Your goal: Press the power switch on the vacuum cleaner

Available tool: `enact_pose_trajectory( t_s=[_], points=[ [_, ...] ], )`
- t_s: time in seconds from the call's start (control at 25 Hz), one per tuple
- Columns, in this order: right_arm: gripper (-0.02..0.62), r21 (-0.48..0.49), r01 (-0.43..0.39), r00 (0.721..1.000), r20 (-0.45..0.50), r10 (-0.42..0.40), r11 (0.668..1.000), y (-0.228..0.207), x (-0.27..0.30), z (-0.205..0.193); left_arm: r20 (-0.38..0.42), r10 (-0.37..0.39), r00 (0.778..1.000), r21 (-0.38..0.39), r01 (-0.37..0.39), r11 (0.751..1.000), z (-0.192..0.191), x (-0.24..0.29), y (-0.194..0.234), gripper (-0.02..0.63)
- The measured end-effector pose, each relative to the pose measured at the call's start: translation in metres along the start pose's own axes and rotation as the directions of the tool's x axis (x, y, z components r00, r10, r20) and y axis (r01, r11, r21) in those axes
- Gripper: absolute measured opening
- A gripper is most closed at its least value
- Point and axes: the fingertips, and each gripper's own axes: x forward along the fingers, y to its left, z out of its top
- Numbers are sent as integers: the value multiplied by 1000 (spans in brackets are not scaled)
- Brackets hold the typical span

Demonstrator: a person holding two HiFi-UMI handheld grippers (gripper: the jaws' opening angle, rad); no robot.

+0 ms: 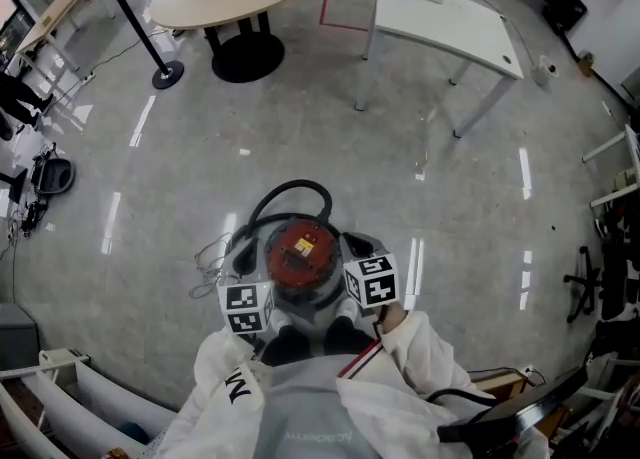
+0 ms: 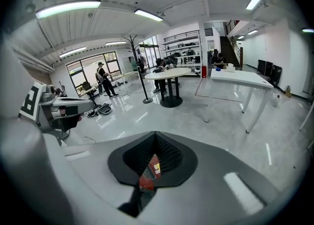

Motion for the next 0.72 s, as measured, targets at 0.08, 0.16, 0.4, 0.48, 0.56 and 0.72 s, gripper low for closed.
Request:
enact_pose_trajectory(
  t_s=[0.08,0.16,0.4,0.48,0.56,0.72],
  points=[
    [0,1,-9,1000,4,9,1000,3,-5,3,10,-1,1000,0,1,1000,6,-2,-3,0],
    [0,5,-17,1000,12,17,1000,5,-9,6,20,1,1000,-5,-1,1000,11,-3,-6,0],
    [0,19,-33,999,37,32,999,11,-19,11,34,-8,999,9,8,1000,19,-4,-17,0],
    [0,14,-42,998,43,41,999,14,-25,13,37,-7,999,12,7,1000,22,-7,-18,0],
    [0,11,-52,997,58,51,999,16,-34,18,39,-2,999,6,2,1000,23,-11,-18,0],
    [0,13,-63,994,84,62,998,18,-45,22,33,5,999,9,-6,1000,22,-15,-18,0]
  ],
)
